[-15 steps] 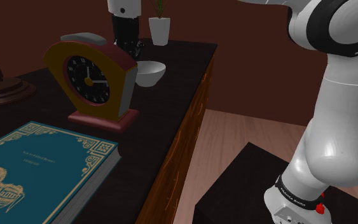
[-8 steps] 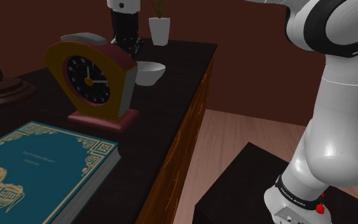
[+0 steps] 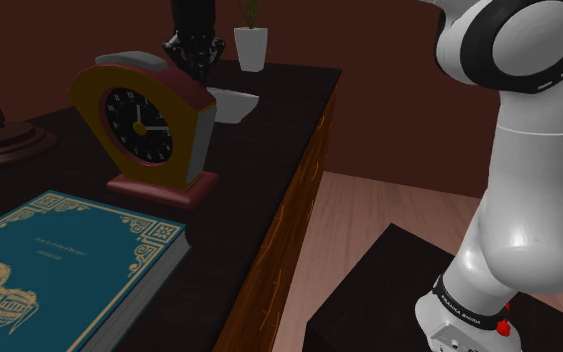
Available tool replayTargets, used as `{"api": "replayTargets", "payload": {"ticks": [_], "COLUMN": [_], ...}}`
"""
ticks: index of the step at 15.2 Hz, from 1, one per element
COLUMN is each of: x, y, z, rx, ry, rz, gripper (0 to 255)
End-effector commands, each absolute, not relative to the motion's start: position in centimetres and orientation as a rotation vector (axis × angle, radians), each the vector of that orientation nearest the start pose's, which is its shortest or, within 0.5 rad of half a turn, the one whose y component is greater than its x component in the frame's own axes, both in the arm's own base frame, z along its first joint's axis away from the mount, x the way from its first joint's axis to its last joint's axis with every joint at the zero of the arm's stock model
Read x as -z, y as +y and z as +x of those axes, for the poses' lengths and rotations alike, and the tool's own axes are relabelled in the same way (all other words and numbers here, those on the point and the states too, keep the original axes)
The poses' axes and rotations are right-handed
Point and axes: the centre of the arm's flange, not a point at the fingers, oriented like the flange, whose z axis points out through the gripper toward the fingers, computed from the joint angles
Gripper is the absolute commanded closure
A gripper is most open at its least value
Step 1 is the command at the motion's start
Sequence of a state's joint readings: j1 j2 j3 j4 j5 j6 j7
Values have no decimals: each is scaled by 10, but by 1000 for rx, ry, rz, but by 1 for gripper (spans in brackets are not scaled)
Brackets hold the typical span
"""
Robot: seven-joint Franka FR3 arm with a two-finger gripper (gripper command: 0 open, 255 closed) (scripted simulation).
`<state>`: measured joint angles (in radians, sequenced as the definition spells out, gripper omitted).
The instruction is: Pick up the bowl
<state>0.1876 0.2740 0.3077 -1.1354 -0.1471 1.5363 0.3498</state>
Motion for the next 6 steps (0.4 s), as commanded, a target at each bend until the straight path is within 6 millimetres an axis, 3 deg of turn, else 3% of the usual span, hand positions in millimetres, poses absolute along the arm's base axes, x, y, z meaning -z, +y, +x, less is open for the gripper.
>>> {"api": "replayTargets", "payload": {"ticks": [1,6], "x": [-680,-697], "y": [254,254], "z": [575,575], "rx": [239,239], "ry": [-178,-178], "rz": [-3131,-3131], "gripper": [255,255]}}
